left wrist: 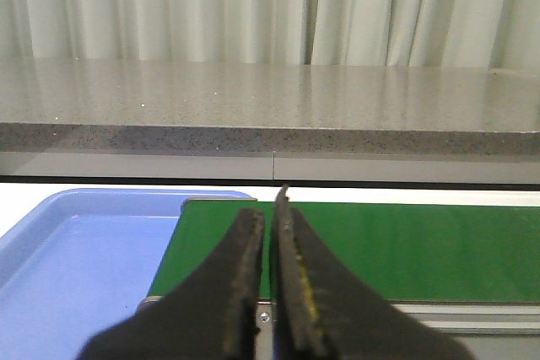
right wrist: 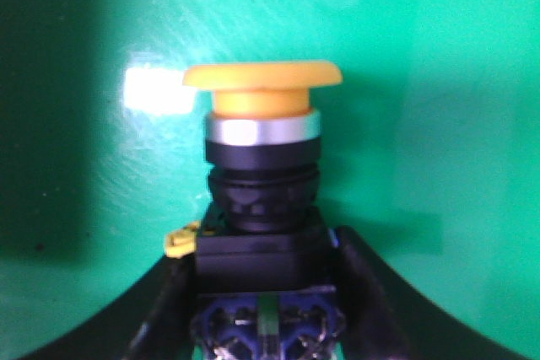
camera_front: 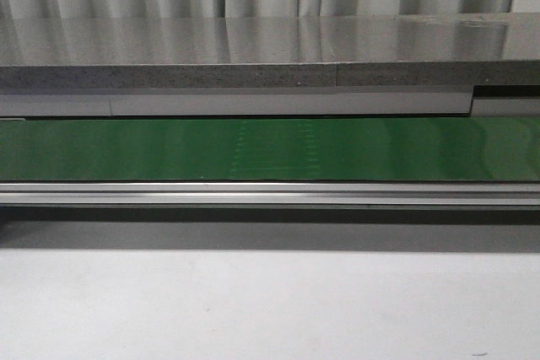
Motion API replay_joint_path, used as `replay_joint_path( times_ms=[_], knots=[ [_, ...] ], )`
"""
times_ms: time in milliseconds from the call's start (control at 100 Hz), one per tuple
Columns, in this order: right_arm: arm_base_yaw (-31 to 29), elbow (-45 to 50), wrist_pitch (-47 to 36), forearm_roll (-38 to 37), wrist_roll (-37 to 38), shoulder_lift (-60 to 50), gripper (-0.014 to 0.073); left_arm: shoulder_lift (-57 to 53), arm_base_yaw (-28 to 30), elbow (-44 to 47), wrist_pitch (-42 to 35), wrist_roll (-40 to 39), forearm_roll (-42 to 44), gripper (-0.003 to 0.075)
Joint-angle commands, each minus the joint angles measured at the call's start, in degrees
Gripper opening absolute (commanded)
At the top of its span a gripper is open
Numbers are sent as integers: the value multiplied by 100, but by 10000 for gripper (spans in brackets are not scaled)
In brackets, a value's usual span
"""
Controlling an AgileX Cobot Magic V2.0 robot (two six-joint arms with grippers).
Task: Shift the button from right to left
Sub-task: 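Lift the yellow push button with the right gripper onto the conveyor belt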
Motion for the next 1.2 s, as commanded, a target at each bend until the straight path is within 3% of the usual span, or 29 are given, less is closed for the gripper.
replay_joint_path(
  times_ms=[0, 420, 800, 1190],
  knots=[
    [-43, -253, 36, 48, -66, -425, 243, -208, -49, 234, -452, -55, -16, 5],
    [29, -385, 341, 737, 194, -1479, 244, -208, -49, 234, -452, -55, -16, 5],
    [732, -367, 1140, 205, 1354, -2149, 244, -208, -49, 234, -452, -55, -16, 5],
    [1462, 636, 364, -89, 1669, -2380, 244, -208, -49, 234, -452, -55, -16, 5]
  ],
)
